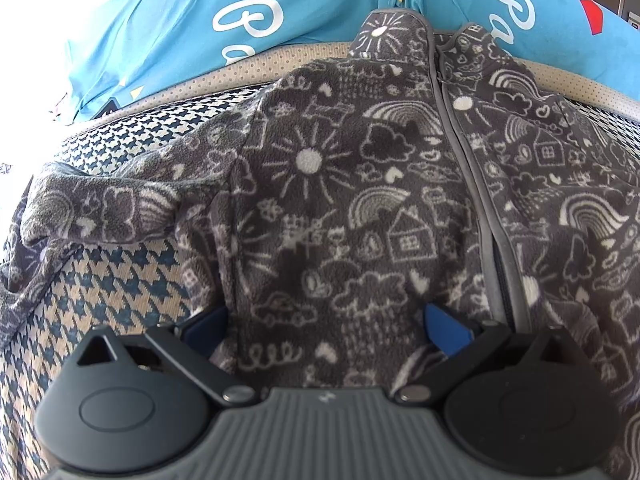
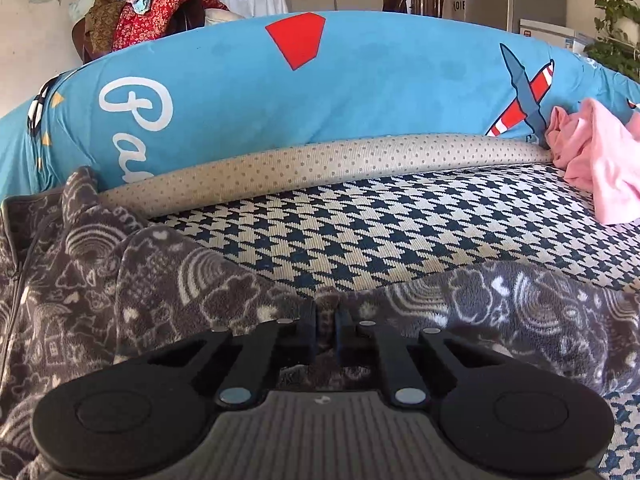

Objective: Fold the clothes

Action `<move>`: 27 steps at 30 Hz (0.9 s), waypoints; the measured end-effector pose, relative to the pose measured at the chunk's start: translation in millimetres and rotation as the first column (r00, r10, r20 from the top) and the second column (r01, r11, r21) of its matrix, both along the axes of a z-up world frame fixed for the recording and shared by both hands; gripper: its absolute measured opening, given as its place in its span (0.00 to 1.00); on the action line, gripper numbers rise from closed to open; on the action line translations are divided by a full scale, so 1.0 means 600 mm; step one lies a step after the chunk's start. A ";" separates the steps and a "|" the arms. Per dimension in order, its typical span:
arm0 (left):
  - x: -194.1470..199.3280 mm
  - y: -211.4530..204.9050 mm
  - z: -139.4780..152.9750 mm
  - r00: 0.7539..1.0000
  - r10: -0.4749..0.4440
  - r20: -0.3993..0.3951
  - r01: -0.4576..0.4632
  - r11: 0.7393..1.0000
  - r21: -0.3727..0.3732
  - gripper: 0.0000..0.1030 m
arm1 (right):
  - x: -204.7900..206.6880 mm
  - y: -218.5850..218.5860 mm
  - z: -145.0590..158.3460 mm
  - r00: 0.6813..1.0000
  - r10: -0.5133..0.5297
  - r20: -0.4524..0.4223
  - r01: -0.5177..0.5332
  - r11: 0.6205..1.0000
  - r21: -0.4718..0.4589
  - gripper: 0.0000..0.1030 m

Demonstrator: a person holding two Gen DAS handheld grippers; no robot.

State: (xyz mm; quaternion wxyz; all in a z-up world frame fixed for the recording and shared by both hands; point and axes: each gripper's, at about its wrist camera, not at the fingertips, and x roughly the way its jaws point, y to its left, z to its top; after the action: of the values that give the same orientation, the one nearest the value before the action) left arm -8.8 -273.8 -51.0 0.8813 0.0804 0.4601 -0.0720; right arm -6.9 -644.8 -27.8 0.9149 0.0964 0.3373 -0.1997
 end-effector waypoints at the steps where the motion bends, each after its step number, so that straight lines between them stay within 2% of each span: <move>1: 0.000 0.000 0.000 1.000 0.003 -0.001 -0.003 1.000 -0.002 1.00 | 0.000 -0.001 0.005 0.999 -0.008 0.033 0.008 1.000 0.003 0.08; 6: 0.002 -0.005 0.000 1.000 0.011 0.000 -0.011 1.000 0.001 1.00 | -0.004 -0.001 0.047 0.970 -0.060 0.235 0.054 0.998 0.033 0.08; 9: 0.001 -0.004 0.000 1.000 0.010 0.001 -0.010 1.000 0.002 1.00 | 0.006 0.005 0.056 0.958 -0.044 0.284 0.039 0.999 0.024 0.08; 10: 0.000 -0.004 0.000 1.000 0.009 0.001 -0.009 1.000 0.002 1.00 | 0.014 0.006 0.048 0.964 -0.038 0.264 0.034 0.999 0.019 0.08; 12: 0.000 -0.002 0.001 1.000 0.008 0.002 -0.008 1.000 0.002 1.00 | 0.033 0.005 0.025 0.986 -0.044 0.160 0.042 0.999 0.011 0.09; 14: 0.000 -0.002 0.001 1.000 0.009 0.000 -0.009 1.000 0.002 1.00 | 0.034 0.002 0.010 0.991 -0.092 0.094 0.091 0.996 0.017 0.18; 16: 0.001 -0.001 0.002 1.000 0.012 -0.003 -0.012 1.000 -0.001 1.00 | 0.021 -0.004 0.015 0.985 -0.117 0.124 0.113 0.993 0.037 0.26; 19: 0.000 -0.002 0.002 1.000 0.015 -0.003 -0.015 1.000 0.000 1.00 | 0.002 -0.007 0.034 0.982 -0.123 0.147 0.122 0.992 0.010 0.36; 23: 0.000 -0.004 0.001 1.000 0.017 -0.003 -0.017 1.000 0.003 1.00 | -0.033 -0.036 0.043 0.975 -0.166 0.144 0.163 0.986 0.035 0.36; 27: -0.001 -0.005 0.000 1.000 0.016 -0.001 -0.016 1.000 0.005 1.00 | -0.074 -0.075 0.044 0.961 -0.255 0.105 0.252 0.967 0.047 0.36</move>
State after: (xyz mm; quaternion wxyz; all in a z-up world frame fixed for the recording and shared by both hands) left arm -9.3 -276.9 -50.8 0.8815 0.0788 0.4613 -0.0636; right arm -51.2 -690.1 -1.6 0.8972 0.1649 0.2746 -0.3040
